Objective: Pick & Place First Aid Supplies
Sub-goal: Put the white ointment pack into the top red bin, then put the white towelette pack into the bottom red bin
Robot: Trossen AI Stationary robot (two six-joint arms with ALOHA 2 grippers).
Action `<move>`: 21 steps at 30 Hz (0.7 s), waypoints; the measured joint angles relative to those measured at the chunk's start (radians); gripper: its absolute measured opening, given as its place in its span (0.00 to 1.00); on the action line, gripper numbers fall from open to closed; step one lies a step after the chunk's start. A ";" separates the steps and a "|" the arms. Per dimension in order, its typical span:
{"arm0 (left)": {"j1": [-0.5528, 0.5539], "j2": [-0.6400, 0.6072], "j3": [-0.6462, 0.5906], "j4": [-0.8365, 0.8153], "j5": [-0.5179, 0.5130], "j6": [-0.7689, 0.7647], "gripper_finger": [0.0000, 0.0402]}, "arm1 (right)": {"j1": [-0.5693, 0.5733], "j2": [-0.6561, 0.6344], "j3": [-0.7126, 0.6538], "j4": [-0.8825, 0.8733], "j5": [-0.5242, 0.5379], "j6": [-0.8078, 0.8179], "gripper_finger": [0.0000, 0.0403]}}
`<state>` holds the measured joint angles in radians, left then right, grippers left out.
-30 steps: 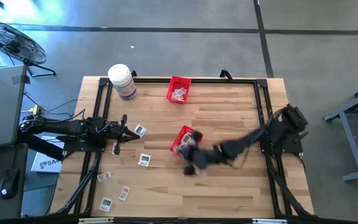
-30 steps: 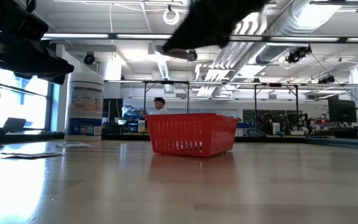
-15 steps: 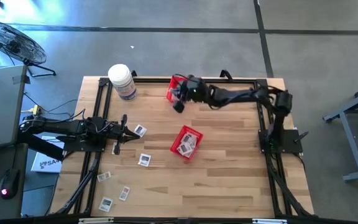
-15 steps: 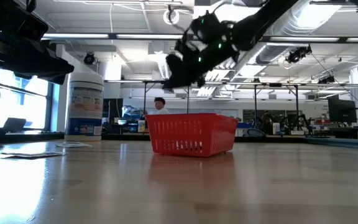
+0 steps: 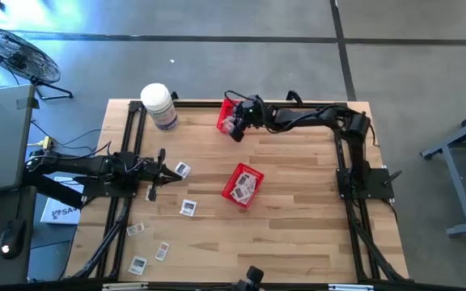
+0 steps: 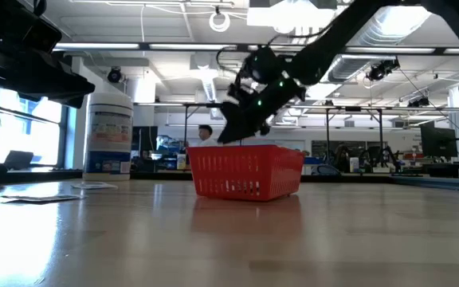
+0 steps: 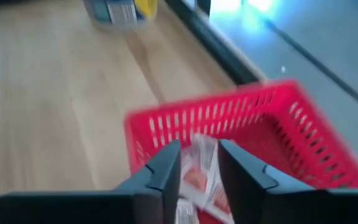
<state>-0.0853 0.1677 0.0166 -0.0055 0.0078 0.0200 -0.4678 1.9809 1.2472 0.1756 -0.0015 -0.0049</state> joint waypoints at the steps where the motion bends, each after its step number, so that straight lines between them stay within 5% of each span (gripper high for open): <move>1: 0.000 0.000 0.000 0.000 0.000 0.000 0.05 | 0.005 -0.019 0.000 0.005 0.001 -0.001 0.27; 7: 0.000 0.000 0.000 0.000 0.000 0.000 0.05 | 0.096 -0.149 0.001 -0.043 -0.118 -0.043 0.30; 13: 0.000 0.000 0.000 0.011 0.000 -0.003 0.05 | 0.337 -0.190 0.000 -0.148 -0.171 -0.129 0.25; 17: 0.000 0.000 0.000 0.067 0.008 -0.136 0.05 | 0.512 -0.190 -0.053 -0.082 -0.070 -0.153 0.23; 21: 0.000 0.000 0.000 0.168 -0.021 -0.177 0.05 | 0.652 -0.188 -0.115 0.024 0.188 -0.110 0.21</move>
<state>-0.0856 0.1677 0.0170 0.1623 -0.0133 -0.1568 0.1841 1.7927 1.1320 0.1998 0.1868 -0.1152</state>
